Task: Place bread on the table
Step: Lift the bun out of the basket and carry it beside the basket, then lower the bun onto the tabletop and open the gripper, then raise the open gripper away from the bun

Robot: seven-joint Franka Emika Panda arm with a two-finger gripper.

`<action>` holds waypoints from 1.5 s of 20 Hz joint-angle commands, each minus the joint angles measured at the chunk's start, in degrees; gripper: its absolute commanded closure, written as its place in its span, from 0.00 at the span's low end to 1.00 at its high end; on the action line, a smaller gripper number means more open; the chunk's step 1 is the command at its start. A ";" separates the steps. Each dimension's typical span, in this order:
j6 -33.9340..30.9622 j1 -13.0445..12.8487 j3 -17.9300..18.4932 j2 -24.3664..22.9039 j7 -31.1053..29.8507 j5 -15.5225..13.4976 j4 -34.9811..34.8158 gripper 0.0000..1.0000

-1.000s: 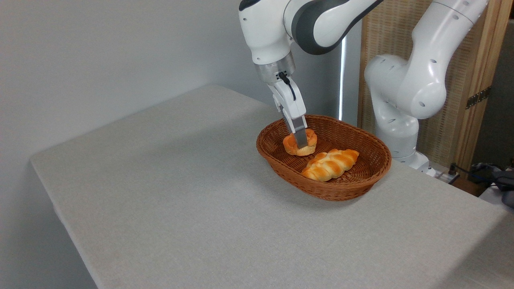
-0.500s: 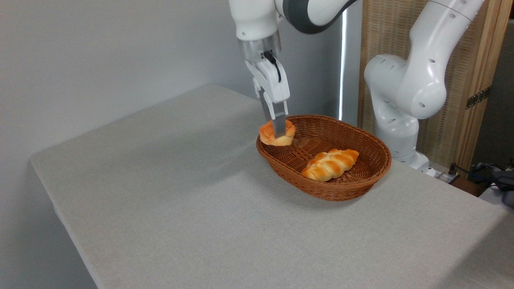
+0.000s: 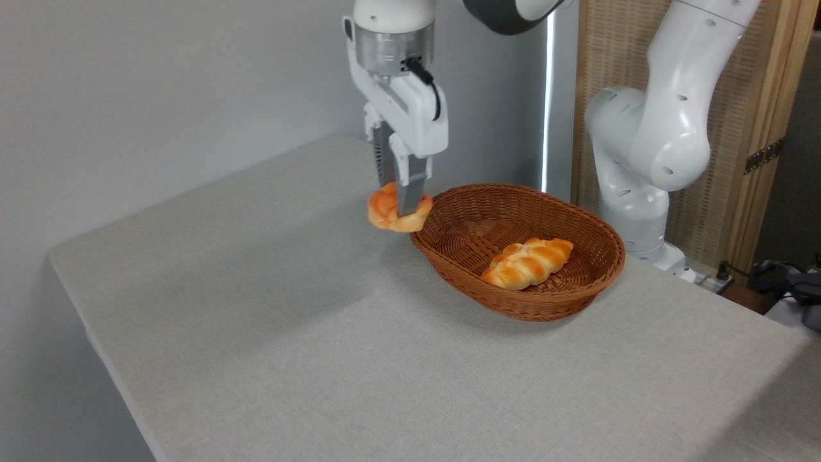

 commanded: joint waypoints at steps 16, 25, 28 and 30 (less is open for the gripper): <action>23.75 -2.29 -1.17 18.97 -2.40 -0.90 2.67 0.10; 23.75 -2.29 -1.88 18.98 -3.02 -0.73 2.67 0.00; 23.40 -2.29 -1.70 18.89 -2.93 -0.64 4.33 0.00; 20.78 -1.77 -1.26 18.63 -4.24 -0.73 7.57 0.00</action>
